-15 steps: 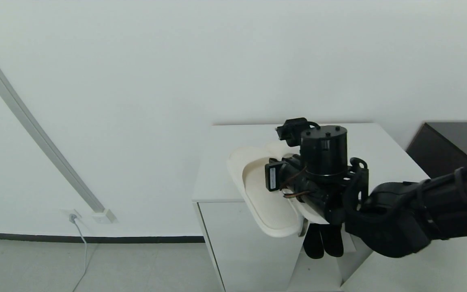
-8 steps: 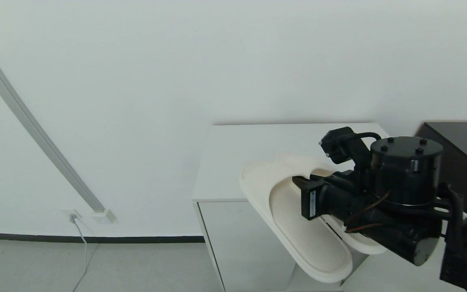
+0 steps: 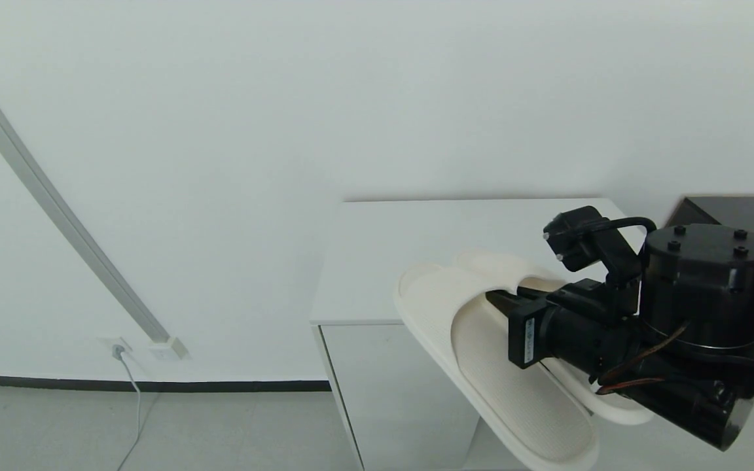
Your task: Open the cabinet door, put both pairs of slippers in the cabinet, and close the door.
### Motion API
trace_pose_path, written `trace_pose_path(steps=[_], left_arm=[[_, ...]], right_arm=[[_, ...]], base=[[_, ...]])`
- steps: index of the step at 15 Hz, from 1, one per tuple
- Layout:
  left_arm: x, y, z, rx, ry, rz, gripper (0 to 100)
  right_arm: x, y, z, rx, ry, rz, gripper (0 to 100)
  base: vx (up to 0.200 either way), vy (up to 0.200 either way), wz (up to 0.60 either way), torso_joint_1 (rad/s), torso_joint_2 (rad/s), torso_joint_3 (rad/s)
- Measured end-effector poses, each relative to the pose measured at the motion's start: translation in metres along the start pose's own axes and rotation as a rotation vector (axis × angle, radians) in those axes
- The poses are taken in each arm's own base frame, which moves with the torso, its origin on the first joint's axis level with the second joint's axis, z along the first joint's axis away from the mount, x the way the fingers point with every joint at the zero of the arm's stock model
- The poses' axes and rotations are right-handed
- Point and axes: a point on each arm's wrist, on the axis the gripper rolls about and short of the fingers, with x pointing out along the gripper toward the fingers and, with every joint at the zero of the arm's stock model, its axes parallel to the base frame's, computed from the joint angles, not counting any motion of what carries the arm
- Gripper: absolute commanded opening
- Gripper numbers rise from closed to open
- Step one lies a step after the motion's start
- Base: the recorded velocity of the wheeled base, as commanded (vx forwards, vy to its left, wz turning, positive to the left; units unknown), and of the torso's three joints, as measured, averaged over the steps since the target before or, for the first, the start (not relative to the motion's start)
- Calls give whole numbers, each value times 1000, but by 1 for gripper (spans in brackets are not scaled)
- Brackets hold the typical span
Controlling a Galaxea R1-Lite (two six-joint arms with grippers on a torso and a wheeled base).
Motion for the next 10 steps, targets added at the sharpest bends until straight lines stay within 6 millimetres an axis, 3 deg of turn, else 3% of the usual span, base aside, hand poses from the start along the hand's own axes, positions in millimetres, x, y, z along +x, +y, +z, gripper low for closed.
trace_pose_path(steps=[4,10], left_arm=[[0,0,0,0,0,0,0],[0,0,0,0,0,0,0]], right_arm=[[-1,0,-1,-3,3,-6,0],[-2,-1,-4,-7,13,-6,0]], base=[[0,0,0,0,0,0],[-200,0,0,6,1,3]])
